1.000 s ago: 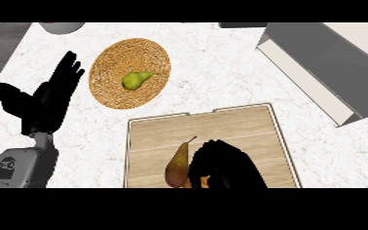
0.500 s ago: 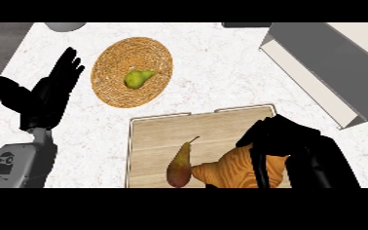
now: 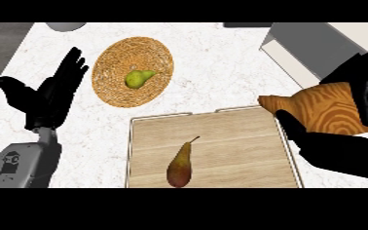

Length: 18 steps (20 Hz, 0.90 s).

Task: Pick the croissant from the tray and place it in the tiered shelf

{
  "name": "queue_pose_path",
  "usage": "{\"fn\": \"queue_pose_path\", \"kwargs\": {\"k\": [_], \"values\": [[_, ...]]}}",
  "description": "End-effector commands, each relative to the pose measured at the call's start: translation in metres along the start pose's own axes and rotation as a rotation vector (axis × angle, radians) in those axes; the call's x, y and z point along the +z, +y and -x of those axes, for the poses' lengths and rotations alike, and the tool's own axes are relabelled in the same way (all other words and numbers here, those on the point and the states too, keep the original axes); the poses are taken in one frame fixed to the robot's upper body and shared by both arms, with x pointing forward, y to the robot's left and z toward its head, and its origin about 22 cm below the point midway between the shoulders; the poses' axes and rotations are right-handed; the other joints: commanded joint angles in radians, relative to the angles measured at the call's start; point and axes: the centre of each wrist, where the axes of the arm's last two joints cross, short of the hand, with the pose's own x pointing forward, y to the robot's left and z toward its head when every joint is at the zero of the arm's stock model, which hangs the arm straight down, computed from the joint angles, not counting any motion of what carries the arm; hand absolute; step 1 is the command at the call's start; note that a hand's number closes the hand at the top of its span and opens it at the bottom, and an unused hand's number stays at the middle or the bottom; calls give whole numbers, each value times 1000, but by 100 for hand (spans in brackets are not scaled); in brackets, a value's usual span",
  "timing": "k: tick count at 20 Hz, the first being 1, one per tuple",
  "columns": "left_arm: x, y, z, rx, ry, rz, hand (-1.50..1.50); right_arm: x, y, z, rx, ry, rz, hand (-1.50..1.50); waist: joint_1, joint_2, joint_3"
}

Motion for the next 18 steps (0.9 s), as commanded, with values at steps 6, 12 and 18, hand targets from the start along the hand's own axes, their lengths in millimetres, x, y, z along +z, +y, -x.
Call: {"fn": "queue_pose_path", "kwargs": {"k": [6,12,18], "values": [[-3,2,-6,5,7,-4,0,-49,-71,71,-83,101,61,150,5,2,1],[-5,3,2,-9,-12,8,0,-63,-83,118,-89,157,111,150,6,2,0],[5,-19,8,8,1,1,0,-68,-86,179,-88,154,128,150,10,2,1]]}}
